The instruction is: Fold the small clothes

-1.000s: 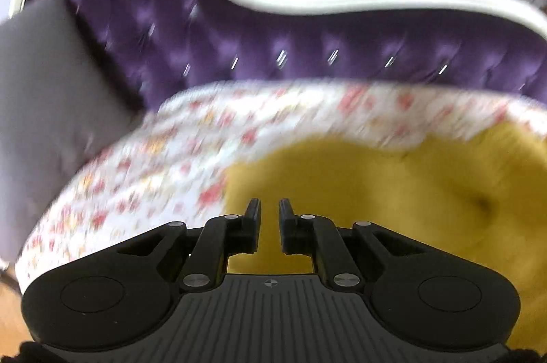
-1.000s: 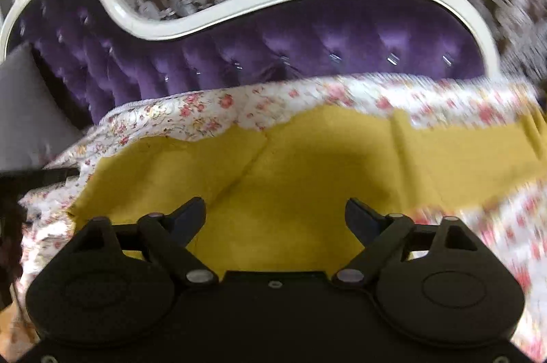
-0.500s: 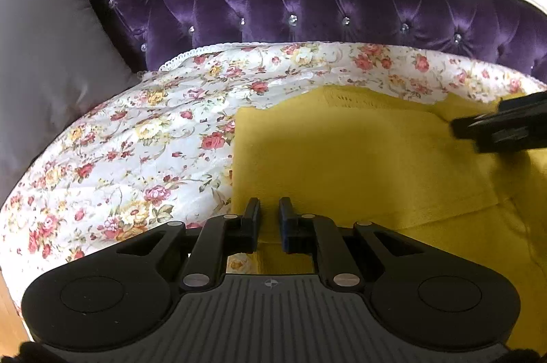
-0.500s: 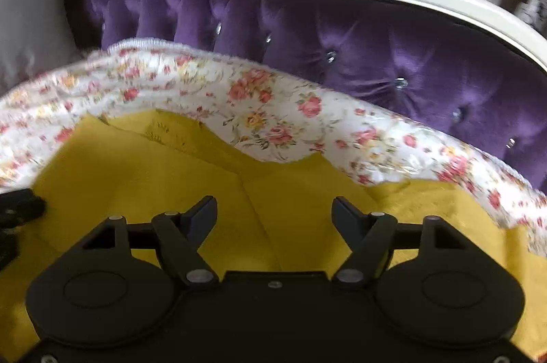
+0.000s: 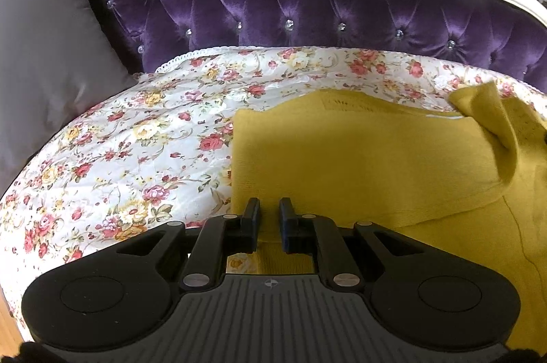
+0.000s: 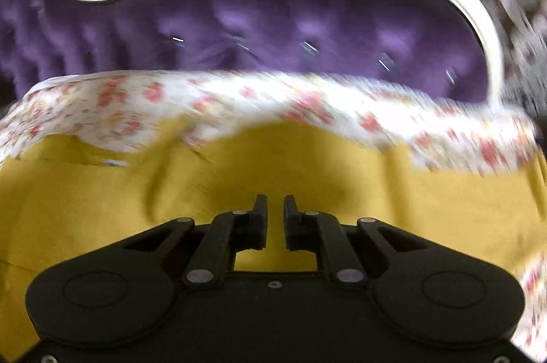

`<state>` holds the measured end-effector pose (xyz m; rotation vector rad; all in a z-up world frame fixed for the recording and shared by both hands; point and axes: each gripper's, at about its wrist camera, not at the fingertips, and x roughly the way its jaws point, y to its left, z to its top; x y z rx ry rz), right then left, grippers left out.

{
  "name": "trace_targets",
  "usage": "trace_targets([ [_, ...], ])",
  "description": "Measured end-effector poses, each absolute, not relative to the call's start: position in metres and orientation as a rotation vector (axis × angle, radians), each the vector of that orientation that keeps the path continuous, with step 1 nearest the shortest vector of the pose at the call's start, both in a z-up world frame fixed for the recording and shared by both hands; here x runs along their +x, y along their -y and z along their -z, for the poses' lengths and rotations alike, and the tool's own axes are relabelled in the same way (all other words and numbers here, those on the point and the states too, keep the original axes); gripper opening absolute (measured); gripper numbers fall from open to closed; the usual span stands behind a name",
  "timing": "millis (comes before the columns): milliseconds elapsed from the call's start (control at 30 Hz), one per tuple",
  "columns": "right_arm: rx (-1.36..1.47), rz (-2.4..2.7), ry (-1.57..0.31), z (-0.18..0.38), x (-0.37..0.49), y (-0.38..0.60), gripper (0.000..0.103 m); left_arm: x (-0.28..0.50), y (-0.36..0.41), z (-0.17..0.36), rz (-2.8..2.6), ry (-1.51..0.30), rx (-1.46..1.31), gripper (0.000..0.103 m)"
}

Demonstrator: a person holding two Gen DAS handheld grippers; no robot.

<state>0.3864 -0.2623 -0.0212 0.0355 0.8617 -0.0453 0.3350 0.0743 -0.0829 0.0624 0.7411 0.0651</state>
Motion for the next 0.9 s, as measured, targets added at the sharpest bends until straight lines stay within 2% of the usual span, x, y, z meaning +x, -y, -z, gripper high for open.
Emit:
trace_targets([
  [33, 0.067, 0.054, -0.872, 0.023, 0.383, 0.272, 0.026, 0.335, -0.074, 0.083, -0.064, -0.740, 0.063, 0.012],
  [100, 0.136, 0.048, -0.850, 0.023, 0.375, 0.283, 0.027, 0.334, -0.073, 0.083, -0.065, -0.739, 0.072, 0.012],
  [167, 0.142, 0.020, -0.831, 0.017, 0.372, 0.276, 0.033, 0.335, -0.072, 0.083, -0.066, -0.738, 0.077, 0.012],
  [233, 0.097, -0.013, -0.808, 0.012, 0.377, 0.255, 0.061, 0.335, -0.072, 0.084, -0.065, -0.737, 0.073, 0.012],
  [267, 0.076, -0.031, -0.786, 0.009, 0.379, 0.243, 0.065, 0.335, -0.073, 0.083, -0.064, -0.738, 0.070, 0.012],
  [400, 0.011, -0.136, -0.721, 0.000, 0.394, 0.191, 0.067, 0.335, -0.074, 0.083, -0.059, -0.740, 0.061, 0.012],
  [600, -0.160, -0.216, -0.752, 0.022, 0.427, 0.121, 0.067, 0.334, -0.074, 0.083, -0.058, -0.736, 0.056, 0.012],
  [733, -0.268, -0.170, -0.772, 0.043, 0.436, 0.108, 0.065, 0.334, -0.074, 0.082, -0.052, -0.733, 0.055, 0.012],
  [767, -0.254, -0.183, -0.770, 0.042, 0.436, 0.112, 0.058, 0.334, -0.074, 0.082, -0.050, -0.733, 0.053, 0.012],
  [800, -0.233, -0.203, -0.780, 0.039, 0.434, 0.116, 0.007, 0.334, -0.075, 0.082, -0.048, -0.733, 0.051, 0.012],
  [900, -0.196, -0.183, -0.774, 0.026, 0.430, 0.135, 0.008, 0.333, -0.076, 0.080, -0.041, -0.732, 0.040, 0.012],
])
